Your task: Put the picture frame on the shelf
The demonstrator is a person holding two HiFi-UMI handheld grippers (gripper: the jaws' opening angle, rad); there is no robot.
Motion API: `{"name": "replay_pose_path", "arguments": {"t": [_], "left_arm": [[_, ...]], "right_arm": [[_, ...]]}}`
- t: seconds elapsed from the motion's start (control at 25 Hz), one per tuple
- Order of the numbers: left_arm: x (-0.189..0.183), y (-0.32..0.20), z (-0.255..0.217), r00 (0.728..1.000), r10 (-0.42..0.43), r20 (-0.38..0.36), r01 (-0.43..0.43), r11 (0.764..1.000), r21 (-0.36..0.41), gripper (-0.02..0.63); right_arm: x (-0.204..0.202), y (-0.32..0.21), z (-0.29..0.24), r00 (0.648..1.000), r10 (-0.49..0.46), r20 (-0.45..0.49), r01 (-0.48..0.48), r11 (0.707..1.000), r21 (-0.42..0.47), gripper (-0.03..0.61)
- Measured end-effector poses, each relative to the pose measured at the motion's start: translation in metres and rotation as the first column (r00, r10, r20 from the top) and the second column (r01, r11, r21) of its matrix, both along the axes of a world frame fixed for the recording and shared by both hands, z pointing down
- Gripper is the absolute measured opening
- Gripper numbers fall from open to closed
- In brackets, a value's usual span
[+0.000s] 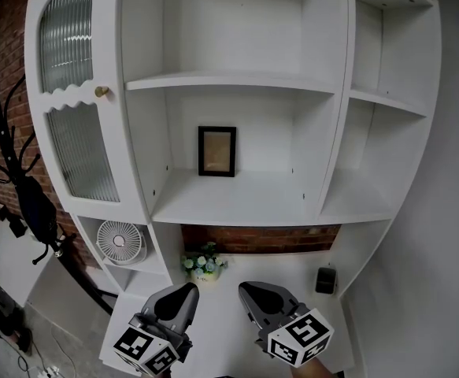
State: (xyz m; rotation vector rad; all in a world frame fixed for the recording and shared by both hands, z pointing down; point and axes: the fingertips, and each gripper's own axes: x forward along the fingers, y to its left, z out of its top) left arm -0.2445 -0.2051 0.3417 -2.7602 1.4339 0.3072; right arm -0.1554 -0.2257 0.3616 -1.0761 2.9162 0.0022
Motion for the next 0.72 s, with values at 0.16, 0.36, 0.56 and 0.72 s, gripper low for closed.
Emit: {"name": "replay_pose_path", "arguments": {"t": [0.16,0.36,0.56,0.72], "left_arm": [[0.0009,0.0004,0.0009,1.000,0.003,0.002,-0.003,1.000,0.000,0.023],[-0.0010,0.0010,-0.0010,1.000,-0.002,-0.001,0.002,1.000,0.005,0.023],[-0.0024,0.0011,0.0011,1.000,-0.004,-0.004,0.004,1.000,0.000,0.023],[-0.0018,0.0004,0.0045,1.000,0.000,-0.005,0.000,1.000,-0.012,0.022]], "right_arm": [[0.0013,0.0003,0.0022,1.000,-0.002,0.010,0.002,1.000,-0.014,0.015],[0.0008,0.0016,-0.0001,1.000,-0.007,0.008,0.007,1.000,-0.005,0.015],[0.0013,0.0022,0.0037,1.000,-0.005,0.001,0.005,1.000,-0.017,0.015],[0.0016,0.0022,0.0056,1.000,-0.005,-0.004,0.005,1.000,-0.023,0.015]]}}
